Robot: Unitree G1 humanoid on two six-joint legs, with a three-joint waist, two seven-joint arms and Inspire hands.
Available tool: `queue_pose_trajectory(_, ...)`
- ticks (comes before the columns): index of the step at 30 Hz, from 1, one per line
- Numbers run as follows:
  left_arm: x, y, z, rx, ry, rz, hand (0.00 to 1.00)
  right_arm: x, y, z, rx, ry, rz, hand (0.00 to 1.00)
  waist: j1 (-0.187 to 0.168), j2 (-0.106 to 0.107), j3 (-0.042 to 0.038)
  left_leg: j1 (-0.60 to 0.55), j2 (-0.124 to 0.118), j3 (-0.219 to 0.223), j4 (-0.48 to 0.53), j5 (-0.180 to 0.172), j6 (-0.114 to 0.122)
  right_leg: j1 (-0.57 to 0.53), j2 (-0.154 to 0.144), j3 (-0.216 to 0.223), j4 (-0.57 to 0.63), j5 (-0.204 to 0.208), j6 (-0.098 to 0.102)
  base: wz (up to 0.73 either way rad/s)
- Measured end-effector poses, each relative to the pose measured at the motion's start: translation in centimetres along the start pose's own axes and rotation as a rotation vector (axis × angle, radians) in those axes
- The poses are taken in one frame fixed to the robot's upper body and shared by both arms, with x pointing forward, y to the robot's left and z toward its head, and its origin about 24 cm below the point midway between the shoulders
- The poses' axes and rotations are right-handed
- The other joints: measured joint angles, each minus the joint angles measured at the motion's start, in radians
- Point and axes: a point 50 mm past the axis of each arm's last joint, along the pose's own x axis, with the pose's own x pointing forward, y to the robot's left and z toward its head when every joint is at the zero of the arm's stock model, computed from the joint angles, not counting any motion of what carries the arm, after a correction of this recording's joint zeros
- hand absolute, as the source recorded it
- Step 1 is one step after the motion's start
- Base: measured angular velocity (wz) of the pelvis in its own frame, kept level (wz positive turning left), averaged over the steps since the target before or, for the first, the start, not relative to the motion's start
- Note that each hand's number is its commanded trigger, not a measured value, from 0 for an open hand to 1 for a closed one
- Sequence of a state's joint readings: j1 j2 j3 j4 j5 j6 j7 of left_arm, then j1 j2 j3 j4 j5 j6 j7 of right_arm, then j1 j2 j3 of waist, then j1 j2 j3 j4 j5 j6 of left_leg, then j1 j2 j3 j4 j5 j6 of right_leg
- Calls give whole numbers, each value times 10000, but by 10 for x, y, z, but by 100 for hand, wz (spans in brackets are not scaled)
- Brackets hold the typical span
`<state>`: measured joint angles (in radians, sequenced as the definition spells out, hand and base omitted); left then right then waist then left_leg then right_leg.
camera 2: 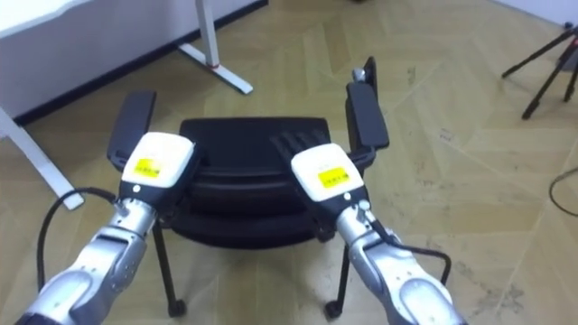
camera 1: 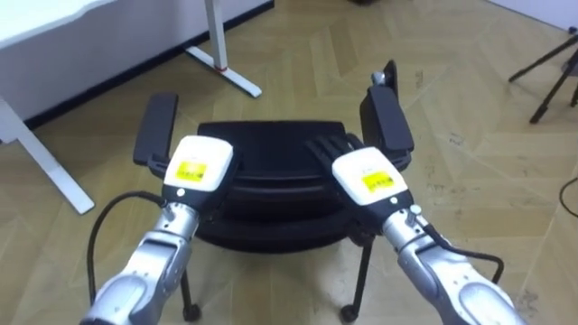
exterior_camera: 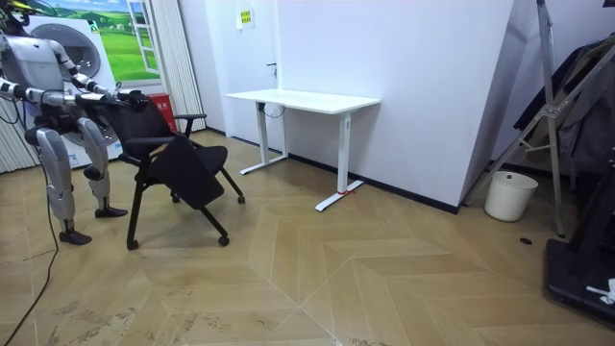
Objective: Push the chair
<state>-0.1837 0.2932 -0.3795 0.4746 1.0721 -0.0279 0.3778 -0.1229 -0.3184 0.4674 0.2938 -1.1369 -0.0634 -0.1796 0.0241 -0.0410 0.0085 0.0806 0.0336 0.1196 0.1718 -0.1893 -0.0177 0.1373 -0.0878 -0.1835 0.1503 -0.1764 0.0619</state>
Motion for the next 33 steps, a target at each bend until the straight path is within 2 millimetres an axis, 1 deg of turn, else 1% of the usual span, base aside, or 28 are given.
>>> queue_pose_trajectory(2, 0, -2, 1, -65, 16, -45, 100, -1, 2, -1, -8, 25, -86, 1, -16, 42, -16, 16, 0, -43, 0, 0, 0, 39, 0, -64, 0, 0, 0, 6)
queue_pose_trajectory(3, 0, -2, 1, -69, 11, -50, 100, -1, 3, -1, -9, 32, -105, 9, -15, 45, -18, 15, 0, -46, 2, 0, 0, 39, 0, -69, -1, 0, 1, 4)
queue_pose_trajectory(5, 0, -2, 2, -89, 11, -65, 100, -1, 6, -1, -21, 51, -223, 65, -11, 49, -24, 11, 0, -52, 12, 1, 0, 47, -2, -78, 0, 0, 0, 0)
queue_pose_trajectory(6, 0, -2, 2, -96, 13, -70, 100, -1, 6, -2, -12, 55, -255, 85, -9, 48, -25, 11, -1, -52, 17, 1, 0, 50, -4, -78, 0, 0, 0, 0)
queue_pose_trajectory(7, 0, -3, 2, -94, 9, -67, 100, -1, 7, -2, -7, 58, -303, 100, -4, 48, -26, 11, -3, -52, 22, 1, 0, 52, -6, -78, 0, 0, 0, 0)
queue_pose_trajectory(16, 0, -6, 9, -204, -134, -136, 100, 2, 7, -6, 325, 257, -559, 100, 37, 116, -68, 36, -30, -144, 29, 1, 0, 115, -22, -125, -5, -1, 1, 3)
queue_pose_trajectory(18, 0, -7, 12, -251, -250, -171, 100, 5, 8, -6, 384, 370, -567, 100, 63, 152, -51, 130, -42, -166, 5, 1, 0, 206, -25, -126, -37, -1, 1, 5)
queue_pose_trajectory(20, -1, -8, 17, -329, -473, -202, 100, 11, 6, -9, 310, 503, -550, 100, 143, 183, -68, 183, -69, -282, -23, 1, 1, 305, -32, -179, -114, -2, 3, 15)
queue_pose_trajectory(23, -1, -8, 17, -331, -522, -217, 100, 10, 6, -8, 321, 524, -612, 100, 118, 186, -71, 169, -80, -348, -23, 1, 1, 370, -32, -223, -160, -8, 12, 9)
queue_pose_trajectory(27, -1, -7, 18, -328, -551, -179, 100, 10, 5, -9, 310, 550, -632, 100, 125, 147, -78, 154, -86, -366, -24, 1, 1, 361, -36, -238, -160, -10, 17, 1)
queue_pose_trajectory(29, -1, -6, 18, -297, -585, -138, 100, 9, 5, -9, 475, 585, -645, 100, 127, 86, -82, 163, -87, -377, -25, 1, 1, 360, -38, -273, -160, -11, 17, 0)
queue_pose_trajectory(33, -2, -6, 17, -282, -692, -131, 100, 8, 6, -9, 523, 547, -593, 100, 139, 21, -115, 180, -90, -409, -35, 1, 1, 375, -47, -288, -156, -10, 16, 0)
